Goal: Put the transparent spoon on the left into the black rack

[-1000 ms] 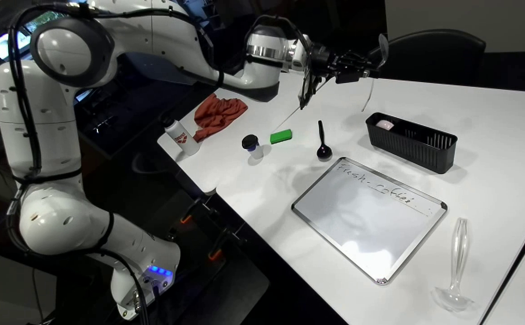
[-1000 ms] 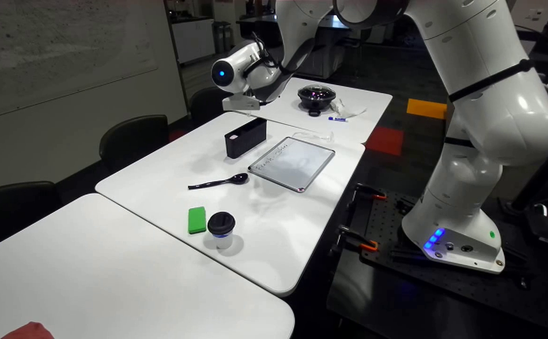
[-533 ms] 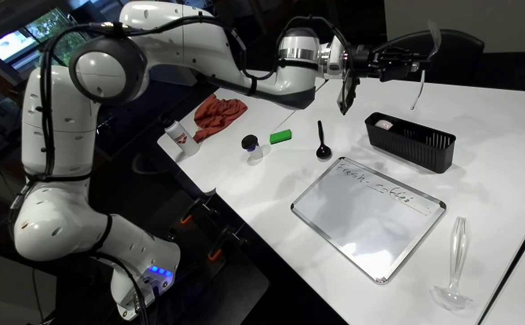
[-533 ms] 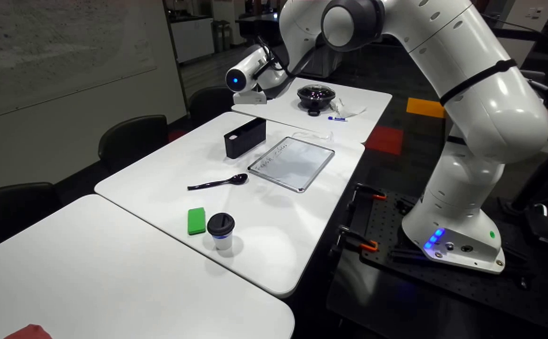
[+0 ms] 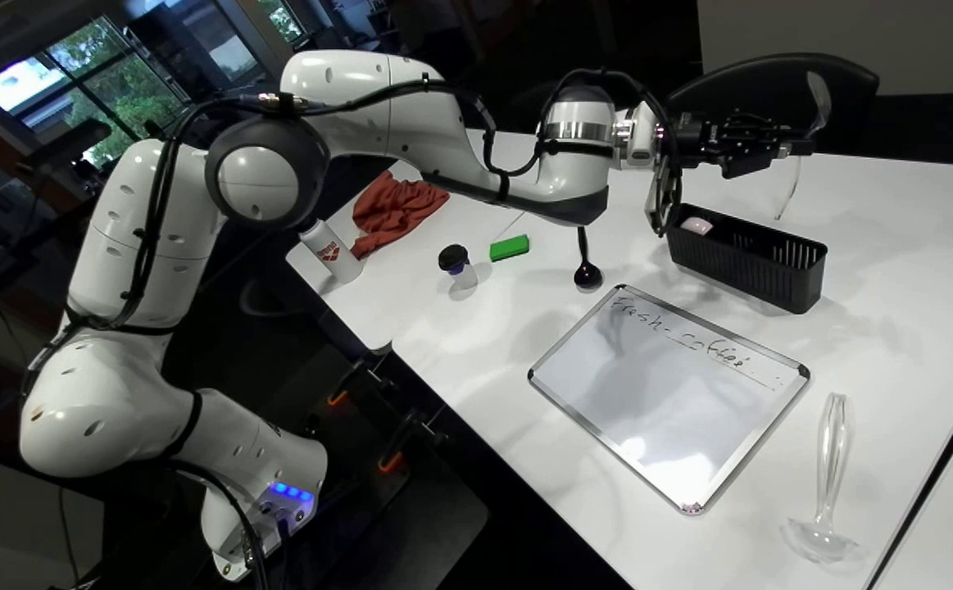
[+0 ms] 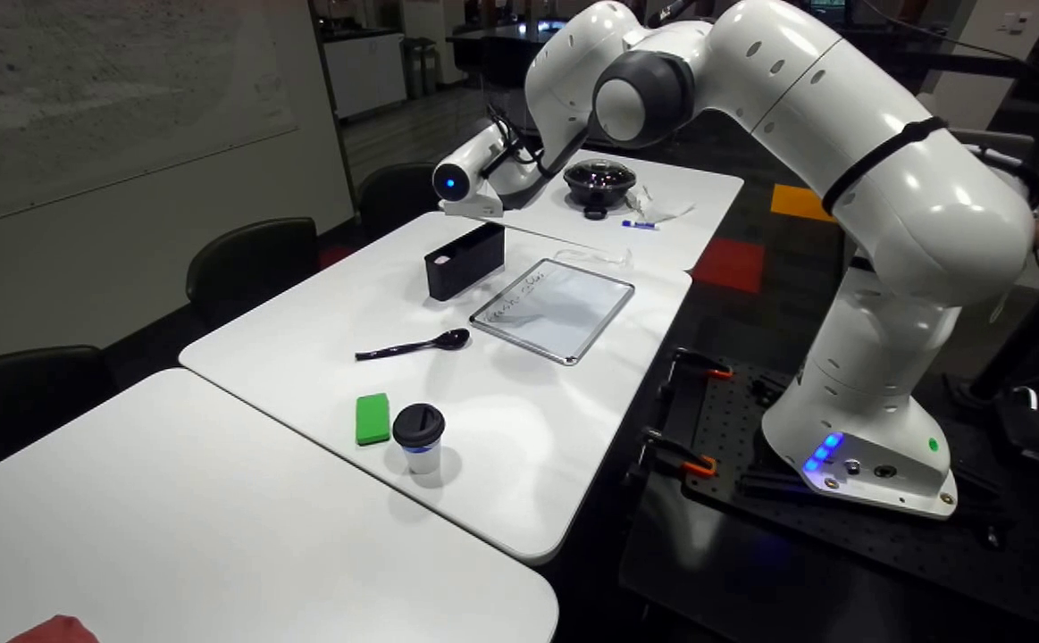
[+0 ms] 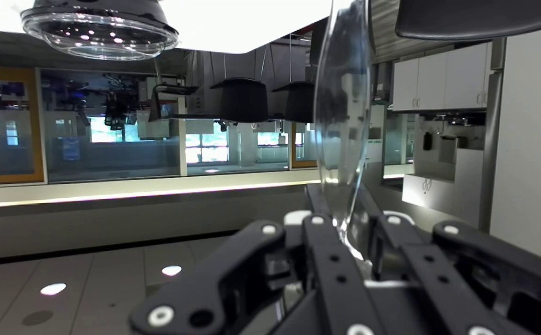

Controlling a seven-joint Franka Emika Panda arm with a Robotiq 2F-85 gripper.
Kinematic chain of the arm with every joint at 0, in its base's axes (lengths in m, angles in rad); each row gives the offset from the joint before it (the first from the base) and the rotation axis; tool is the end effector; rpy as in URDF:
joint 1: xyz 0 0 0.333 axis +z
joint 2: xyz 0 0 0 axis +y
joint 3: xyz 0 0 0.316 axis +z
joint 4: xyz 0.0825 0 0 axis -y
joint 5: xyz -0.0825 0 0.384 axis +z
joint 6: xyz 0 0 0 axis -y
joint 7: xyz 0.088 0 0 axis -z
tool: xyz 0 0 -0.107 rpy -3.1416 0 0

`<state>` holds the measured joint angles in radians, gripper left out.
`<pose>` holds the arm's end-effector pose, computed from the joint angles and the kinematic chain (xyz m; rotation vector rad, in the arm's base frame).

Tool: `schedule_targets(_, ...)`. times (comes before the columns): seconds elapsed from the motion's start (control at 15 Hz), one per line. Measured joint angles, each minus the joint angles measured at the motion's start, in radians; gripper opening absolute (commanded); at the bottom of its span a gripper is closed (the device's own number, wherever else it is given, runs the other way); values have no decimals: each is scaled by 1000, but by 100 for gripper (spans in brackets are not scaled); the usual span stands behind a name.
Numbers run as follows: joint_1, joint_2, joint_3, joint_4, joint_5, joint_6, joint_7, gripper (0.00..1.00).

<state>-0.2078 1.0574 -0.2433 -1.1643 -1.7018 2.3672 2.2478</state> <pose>0.7277 -0.2953 0.1830 1.6540 -1.1113 1.3331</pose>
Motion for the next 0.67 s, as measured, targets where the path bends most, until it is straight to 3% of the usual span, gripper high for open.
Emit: schedule_targets(0.67,-30,165,0,150,27,-7,0,5)
